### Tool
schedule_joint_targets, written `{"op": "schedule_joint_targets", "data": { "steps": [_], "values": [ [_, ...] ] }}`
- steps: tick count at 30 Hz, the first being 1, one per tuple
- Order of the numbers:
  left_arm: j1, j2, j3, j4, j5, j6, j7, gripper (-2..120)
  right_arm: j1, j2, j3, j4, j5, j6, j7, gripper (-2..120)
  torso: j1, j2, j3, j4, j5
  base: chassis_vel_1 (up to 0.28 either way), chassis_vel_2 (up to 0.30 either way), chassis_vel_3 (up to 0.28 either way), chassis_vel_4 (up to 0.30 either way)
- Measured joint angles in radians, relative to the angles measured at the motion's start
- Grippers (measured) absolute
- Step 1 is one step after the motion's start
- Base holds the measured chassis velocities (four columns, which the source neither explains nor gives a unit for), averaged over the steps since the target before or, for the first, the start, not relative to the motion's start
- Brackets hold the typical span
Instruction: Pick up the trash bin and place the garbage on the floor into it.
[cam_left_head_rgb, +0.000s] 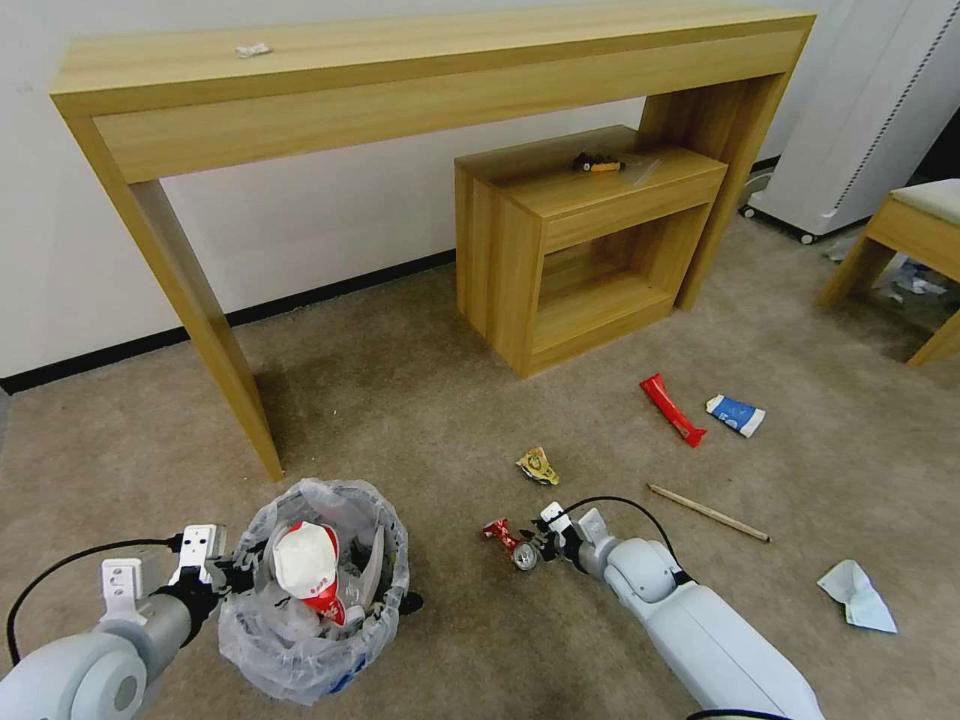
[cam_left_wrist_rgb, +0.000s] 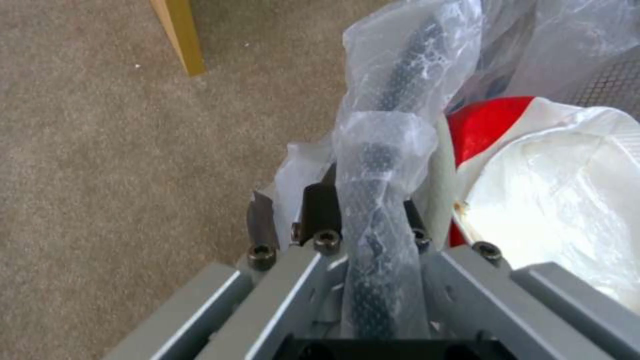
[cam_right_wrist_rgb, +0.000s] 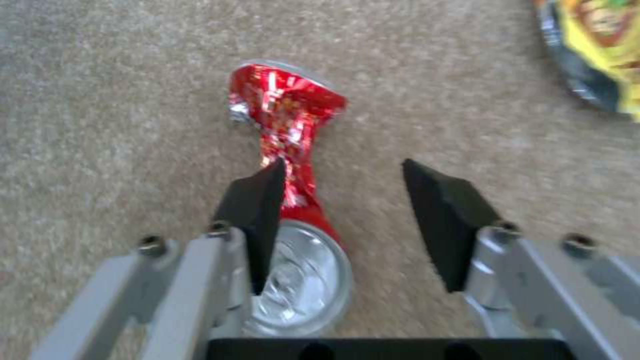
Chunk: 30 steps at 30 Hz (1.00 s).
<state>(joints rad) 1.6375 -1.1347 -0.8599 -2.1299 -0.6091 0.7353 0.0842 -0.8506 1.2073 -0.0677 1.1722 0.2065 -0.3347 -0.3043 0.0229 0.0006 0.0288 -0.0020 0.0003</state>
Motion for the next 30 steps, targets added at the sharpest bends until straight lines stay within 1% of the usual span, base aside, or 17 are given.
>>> {"op": "schedule_joint_targets", "data": {
  "steps": [3, 4, 6, 7, 8, 9, 10, 11, 12, 13, 15, 17, 18, 21, 22, 25, 30],
  "values": [
    [0.0, 0.002, 0.0, 0.0, 0.0, 0.0, 0.0, 0, 0.023, 0.021, -0.013, -0.04, 0.006, 0.001, -0.012, 65, 0.0, 0.0, 0.0, 0.0001, -0.0001, 0.0, 0.0, 0.0, 0.0],
    [0.0, 0.002, 0.0, 0.0, 0.0, 0.0, 0.0, 0, 0.023, 0.021, -0.013, -0.04, 0.006, 0.001, -0.012, 65, 0.0, 0.0, 0.0, 0.0001, -0.0001, 0.0, 0.0, 0.0, 0.0],
    [0.001, 0.004, -0.002, 0.0, -0.001, 0.0, 0.0, 0, 0.034, 0.031, -0.018, -0.059, 0.008, -0.002, -0.017, 78, 0.0, 0.0, 0.0, 0.0, -0.0001, 0.0, 0.0, 0.0, 0.0],
    [0.001, 0.005, -0.003, 0.0, -0.002, 0.0, 0.0, 0, 0.035, 0.033, -0.019, -0.062, 0.012, -0.006, -0.019, 80, 0.0, 0.0, 0.0, 0.0001, -0.0001, 0.0, 0.0, 0.0, 0.0],
    [0.001, 0.005, -0.003, 0.0, -0.002, 0.0, 0.0, 0, 0.035, 0.033, -0.019, -0.062, 0.012, -0.006, -0.019, 80, 0.0, 0.0, 0.0, 0.0001, -0.0001, 0.0, 0.0, 0.0, 0.0],
    [0.001, 0.006, -0.004, 0.0, -0.002, 0.0, 0.0, 0, 0.035, 0.035, -0.019, -0.064, 0.018, -0.014, -0.022, 78, 0.0, 0.0, 0.0, 0.0001, -0.0001, 0.0, 0.0, 0.0, 0.0],
    [0.001, 0.006, -0.004, 0.001, -0.003, 0.0, 0.0, 0, 0.034, 0.035, -0.019, -0.067, 0.021, -0.019, -0.027, 71, 0.0, 0.0, 0.0, 0.0001, -0.0001, 0.0, 0.0, 0.0, 0.0],
    [0.001, 0.006, -0.004, 0.001, -0.003, 0.0, 0.0, 0, 0.034, 0.035, -0.019, -0.067, 0.021, -0.019, -0.027, 71, 0.0, 0.0, 0.0, 0.0001, -0.0001, 0.0, 0.0, 0.0, 0.0],
    [0.0, 0.006, -0.004, 0.002, -0.003, 0.0, 0.0, 0, 0.032, 0.036, -0.019, -0.073, 0.02, -0.019, -0.03, 67, 0.0, 0.0, 0.0, 0.0001, -0.0002, 0.0, 0.0, 0.0, 0.0],
    [0.0, 0.006, -0.004, 0.002, -0.003, 0.0, 0.0, 0, 0.032, 0.036, -0.019, -0.073, 0.02, -0.019, -0.03, 67, 0.0, 0.0, 0.0, 0.0001, -0.0002, 0.0, 0.0, 0.0, 0.0],
    [-0.003, 0.007, -0.004, 0.006, -0.002, 0.0, 0.002, 0, 0.025, 0.039, -0.019, -0.084, 0.016, -0.012, -0.043, 54, 0.0, 0.0, 0.0, -0.0001, -0.0001, 0.0, 0.0, 0.0, 0.0],
    [-0.003, 0.007, -0.003, 0.007, -0.002, 0.0, 0.006, 0, 0.024, 0.042, -0.018, -0.091, 0.017, -0.009, -0.048, 47, 0.0, 0.0, 0.0, 0.0, -0.0002, 0.0, 0.0, 0.0, 0.0],
    [-0.003, 0.007, -0.003, 0.007, -0.002, 0.0, 0.006, 0, 0.024, 0.042, -0.018, -0.091, 0.017, -0.009, -0.048, 47, 0.0, 0.0, 0.0, 0.0, -0.0002, 0.0, 0.0, 0.0, 0.0],
    [-0.005, 0.009, -0.002, 0.008, -0.002, 0.0, 0.007, 0, 0.024, 0.05, -0.016, -0.102, 0.018, -0.002, -0.05, 31, 0.0, 0.0, 0.0, 0.0, -0.0001, 0.0, 0.0, 0.0, 0.0],
    [-0.005, 0.009, -0.002, 0.008, -0.002, 0.0, 0.007, 0, 0.024, 0.05, -0.016, -0.102, 0.018, -0.002, -0.05, 31, 0.0, 0.0, 0.0, 0.0, -0.0001, 0.0, 0.0, 0.0, 0.0],
    [-0.006, 0.013, -0.003, 0.009, -0.003, 0.0, 0.007, 0, 0.025, 0.058, -0.013, -0.112, 0.02, 0.012, -0.048, 17, 0.0, 0.0, 0.0, -0.0001, -0.0003, 0.0, 0.0, 0.0, 0.0],
    [-0.007, 0.013, -0.003, 0.01, -0.005, 0.0, 0.007, 0, 0.021, 0.061, -0.01, -0.109, 0.02, 0.022, -0.041, 11, 0.0, 0.0, 0.0, -0.0001, -0.0004, 0.0, 0.0, 0.0, 0.0]
  ]
}}
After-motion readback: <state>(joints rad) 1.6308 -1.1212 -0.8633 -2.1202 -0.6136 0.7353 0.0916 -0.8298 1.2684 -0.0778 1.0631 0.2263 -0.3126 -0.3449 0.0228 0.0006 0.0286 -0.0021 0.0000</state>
